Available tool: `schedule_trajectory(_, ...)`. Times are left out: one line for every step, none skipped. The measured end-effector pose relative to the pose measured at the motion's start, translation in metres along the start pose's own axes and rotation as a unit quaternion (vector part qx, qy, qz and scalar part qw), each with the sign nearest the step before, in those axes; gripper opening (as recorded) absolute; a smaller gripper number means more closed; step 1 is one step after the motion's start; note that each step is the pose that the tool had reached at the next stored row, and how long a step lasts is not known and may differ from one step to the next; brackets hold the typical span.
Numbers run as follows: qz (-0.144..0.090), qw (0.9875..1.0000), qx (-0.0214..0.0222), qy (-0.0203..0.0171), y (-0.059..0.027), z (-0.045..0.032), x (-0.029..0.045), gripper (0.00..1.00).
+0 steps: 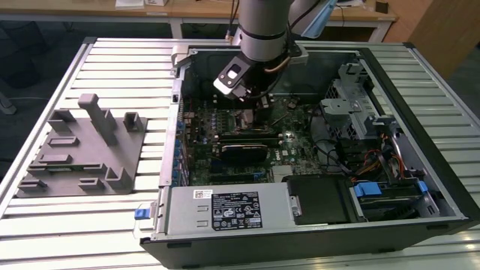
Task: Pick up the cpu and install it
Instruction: 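Place the cpu into insertion slot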
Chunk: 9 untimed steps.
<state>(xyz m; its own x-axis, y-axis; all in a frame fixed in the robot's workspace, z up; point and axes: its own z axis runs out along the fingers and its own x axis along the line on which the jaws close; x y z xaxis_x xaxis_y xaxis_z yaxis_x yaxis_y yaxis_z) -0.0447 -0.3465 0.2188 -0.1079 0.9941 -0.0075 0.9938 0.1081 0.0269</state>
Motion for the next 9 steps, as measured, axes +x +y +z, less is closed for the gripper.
schedule_trajectory(0.006,1.0000,0.0000,-0.0002,0.0000,0.0003,0.0000,0.55)
schedule_trajectory(0.010,1.0000,0.0001,-0.0003,0.0002,0.0004,0.0000,0.55)
schedule_trajectory(0.012,0.9999,0.0002,-0.0005,0.0003,0.0004,-0.0001,0.55)
schedule_trajectory(0.012,0.9999,0.0002,-0.0005,0.0004,0.0005,0.0000,0.55)
schedule_trajectory(0.012,0.9999,0.0002,-0.0004,0.0004,0.0005,-0.0001,0.55)
schedule_trajectory(0.012,0.9999,0.0001,-0.0004,0.0005,0.0005,0.0000,0.55)
schedule_trajectory(0.012,0.9999,0.0001,-0.0004,0.0005,0.0006,0.0000,0.55)
schedule_trajectory(0.014,0.9999,0.0000,-0.0003,0.0005,0.0009,0.0000,0.55)
schedule_trajectory(0.017,0.9999,0.0000,-0.0003,0.0006,0.0013,0.0000,0.55)
